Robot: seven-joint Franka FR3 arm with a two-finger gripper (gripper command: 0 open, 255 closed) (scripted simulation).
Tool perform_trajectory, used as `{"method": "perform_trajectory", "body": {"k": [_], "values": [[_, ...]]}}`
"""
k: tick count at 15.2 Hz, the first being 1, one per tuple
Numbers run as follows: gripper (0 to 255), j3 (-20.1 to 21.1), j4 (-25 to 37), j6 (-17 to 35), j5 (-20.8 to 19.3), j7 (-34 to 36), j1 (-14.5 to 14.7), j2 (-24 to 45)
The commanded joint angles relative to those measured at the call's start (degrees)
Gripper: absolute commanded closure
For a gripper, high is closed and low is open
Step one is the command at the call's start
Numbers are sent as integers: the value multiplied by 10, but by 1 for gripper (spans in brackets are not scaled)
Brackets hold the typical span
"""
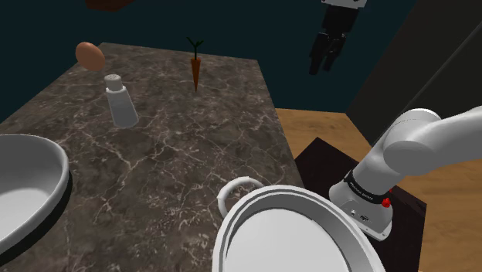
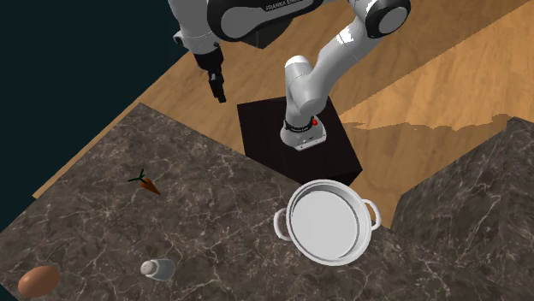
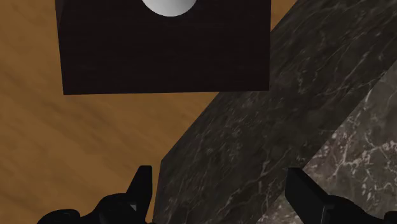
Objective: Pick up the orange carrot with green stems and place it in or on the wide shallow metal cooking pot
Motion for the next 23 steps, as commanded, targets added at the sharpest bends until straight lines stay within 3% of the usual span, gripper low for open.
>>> {"method": "perform_trajectory", "body": {"k": [1, 13, 23], "values": [[0, 0, 0, 0, 0, 0, 0, 0], [0, 83, 110, 148, 29, 10, 55, 164], [0, 153, 248, 227, -2, 32, 85, 306]]}}
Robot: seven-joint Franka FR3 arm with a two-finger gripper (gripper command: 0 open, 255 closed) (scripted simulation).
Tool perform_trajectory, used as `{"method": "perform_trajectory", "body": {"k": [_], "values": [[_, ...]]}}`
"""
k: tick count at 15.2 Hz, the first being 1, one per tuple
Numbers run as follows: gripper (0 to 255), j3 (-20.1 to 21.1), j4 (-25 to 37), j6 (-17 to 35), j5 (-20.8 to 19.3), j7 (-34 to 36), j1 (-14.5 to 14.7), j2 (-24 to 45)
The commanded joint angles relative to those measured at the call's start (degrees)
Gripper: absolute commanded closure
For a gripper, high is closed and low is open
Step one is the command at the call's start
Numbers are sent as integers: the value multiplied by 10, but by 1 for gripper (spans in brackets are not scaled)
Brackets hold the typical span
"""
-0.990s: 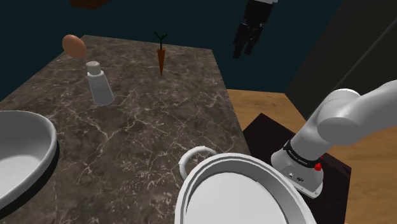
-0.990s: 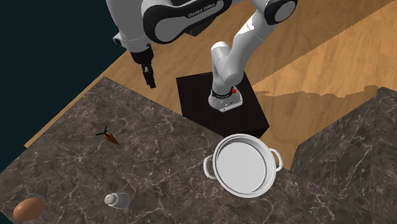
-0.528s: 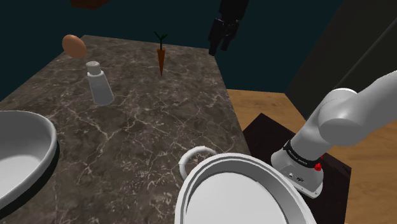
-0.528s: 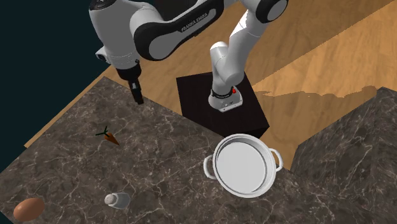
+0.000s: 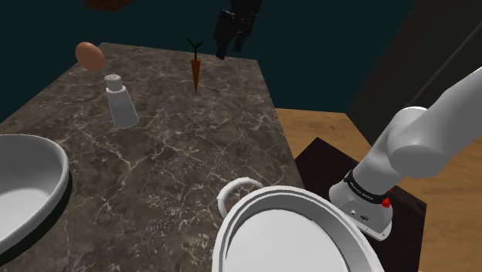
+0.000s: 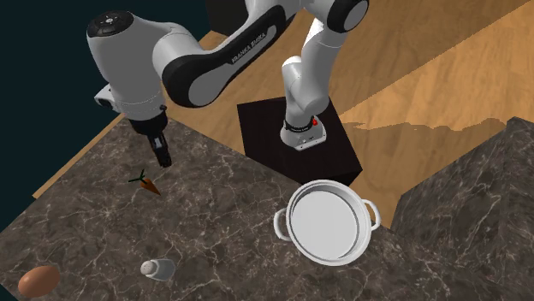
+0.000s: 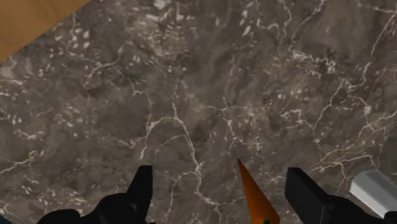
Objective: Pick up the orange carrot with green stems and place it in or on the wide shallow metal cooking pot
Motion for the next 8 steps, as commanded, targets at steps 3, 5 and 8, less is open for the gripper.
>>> {"method": "perform_trajectory", "body": {"k": [3, 5, 8], "values": [[0, 29, 65, 25, -27, 15, 13, 62], [0, 37, 87, 31, -38, 20, 18, 81], [0, 38, 72, 52, -40, 21, 18, 88]]}}
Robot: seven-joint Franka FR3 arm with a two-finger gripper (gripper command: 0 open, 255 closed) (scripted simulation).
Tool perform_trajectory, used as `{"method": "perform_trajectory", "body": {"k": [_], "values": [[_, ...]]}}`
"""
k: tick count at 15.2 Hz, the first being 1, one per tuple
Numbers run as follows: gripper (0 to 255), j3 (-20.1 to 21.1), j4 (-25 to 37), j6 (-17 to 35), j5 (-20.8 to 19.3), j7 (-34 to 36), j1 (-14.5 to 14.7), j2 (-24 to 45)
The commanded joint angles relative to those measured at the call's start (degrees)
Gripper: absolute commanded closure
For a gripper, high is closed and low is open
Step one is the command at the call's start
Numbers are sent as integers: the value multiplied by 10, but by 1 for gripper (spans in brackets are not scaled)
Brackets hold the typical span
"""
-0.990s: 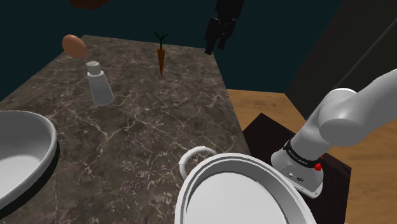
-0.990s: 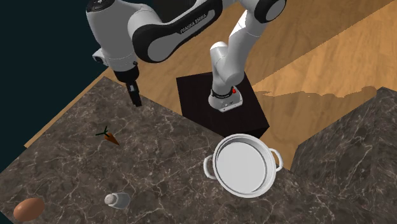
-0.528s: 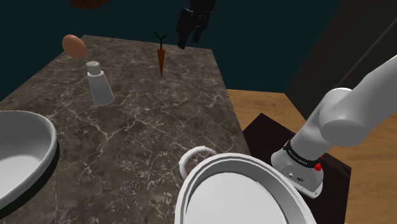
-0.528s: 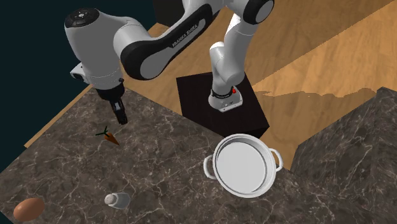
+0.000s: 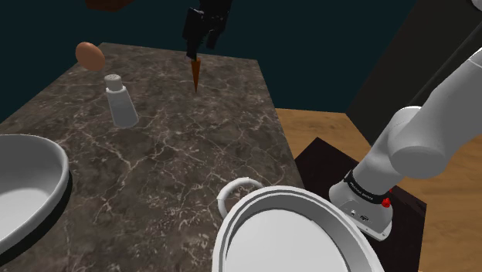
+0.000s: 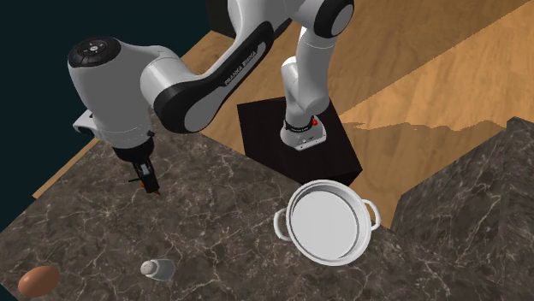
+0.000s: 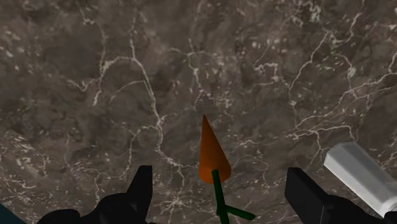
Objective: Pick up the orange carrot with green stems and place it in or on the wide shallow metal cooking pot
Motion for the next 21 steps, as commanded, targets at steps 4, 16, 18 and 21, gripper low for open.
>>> {"method": "perform_trajectory", "body": {"k": [4, 16, 18, 21], "values": [[0, 2, -26, 41, -5, 3, 1, 14], [255, 2, -26, 40, -5, 3, 1, 14], [255, 2, -26, 40, -5, 3, 1, 14], [255, 2, -26, 40, -5, 3, 1, 14]]}}
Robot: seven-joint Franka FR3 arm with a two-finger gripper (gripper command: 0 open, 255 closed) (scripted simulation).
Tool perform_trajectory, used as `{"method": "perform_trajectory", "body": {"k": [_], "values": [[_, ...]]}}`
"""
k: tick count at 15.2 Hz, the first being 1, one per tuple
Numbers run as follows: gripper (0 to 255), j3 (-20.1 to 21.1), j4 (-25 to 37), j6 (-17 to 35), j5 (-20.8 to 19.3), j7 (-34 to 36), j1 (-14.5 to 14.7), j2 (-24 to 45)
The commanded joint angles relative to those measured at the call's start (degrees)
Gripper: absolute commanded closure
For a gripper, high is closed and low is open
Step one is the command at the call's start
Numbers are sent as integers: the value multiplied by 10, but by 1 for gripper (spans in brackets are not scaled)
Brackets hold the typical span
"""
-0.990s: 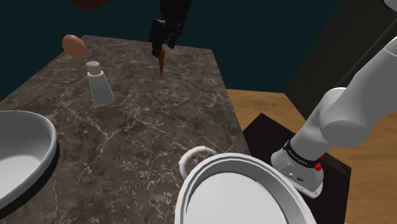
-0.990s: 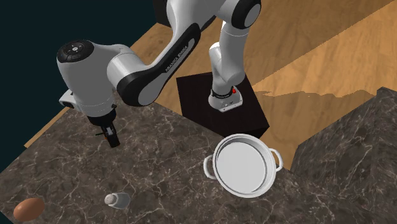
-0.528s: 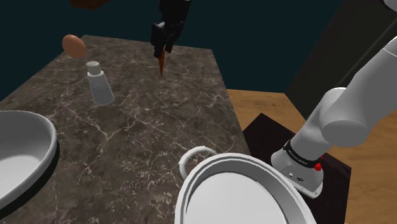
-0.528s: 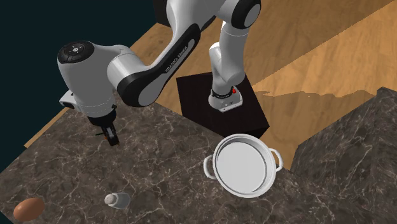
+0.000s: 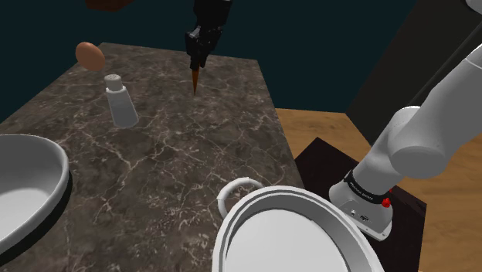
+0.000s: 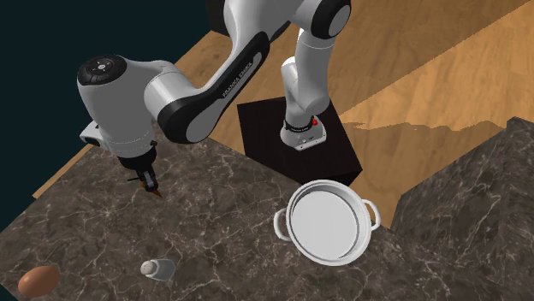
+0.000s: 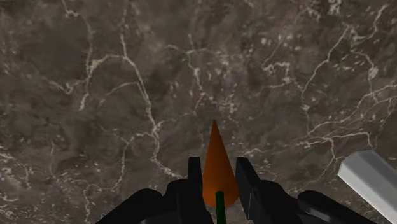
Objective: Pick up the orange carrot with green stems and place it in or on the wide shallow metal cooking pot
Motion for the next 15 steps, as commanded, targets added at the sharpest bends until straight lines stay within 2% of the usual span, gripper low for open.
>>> {"method": "perform_trajectory", "body": {"k": [1, 15], "values": [[255, 0, 0, 0, 0, 0, 0, 0], [255, -1, 113, -109, -3, 2, -1, 5]]}}
